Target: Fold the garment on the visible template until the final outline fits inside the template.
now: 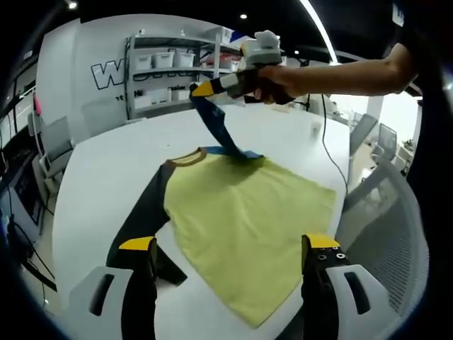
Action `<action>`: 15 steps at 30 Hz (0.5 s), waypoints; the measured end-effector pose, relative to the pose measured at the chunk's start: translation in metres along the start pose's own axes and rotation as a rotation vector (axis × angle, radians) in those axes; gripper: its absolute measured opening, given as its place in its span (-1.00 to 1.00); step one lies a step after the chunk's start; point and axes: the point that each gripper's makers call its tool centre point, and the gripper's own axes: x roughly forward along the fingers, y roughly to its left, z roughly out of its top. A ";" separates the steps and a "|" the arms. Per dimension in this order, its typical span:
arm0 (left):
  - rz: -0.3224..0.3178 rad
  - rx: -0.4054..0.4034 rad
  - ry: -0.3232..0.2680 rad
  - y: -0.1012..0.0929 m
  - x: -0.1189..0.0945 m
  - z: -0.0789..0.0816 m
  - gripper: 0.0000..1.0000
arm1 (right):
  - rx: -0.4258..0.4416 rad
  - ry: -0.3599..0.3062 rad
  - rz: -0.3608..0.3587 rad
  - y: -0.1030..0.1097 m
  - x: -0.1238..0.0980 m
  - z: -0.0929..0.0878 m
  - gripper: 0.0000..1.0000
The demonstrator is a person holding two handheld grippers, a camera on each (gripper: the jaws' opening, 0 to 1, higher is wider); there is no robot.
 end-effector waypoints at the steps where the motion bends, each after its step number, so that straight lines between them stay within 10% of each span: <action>1: 0.000 -0.002 0.000 0.000 0.000 -0.001 0.69 | 0.003 0.007 0.010 0.001 0.003 -0.002 -1.00; 15: 0.019 -0.023 0.024 0.002 -0.006 -0.014 0.64 | 0.133 0.071 -0.016 -0.003 0.037 -0.036 -1.00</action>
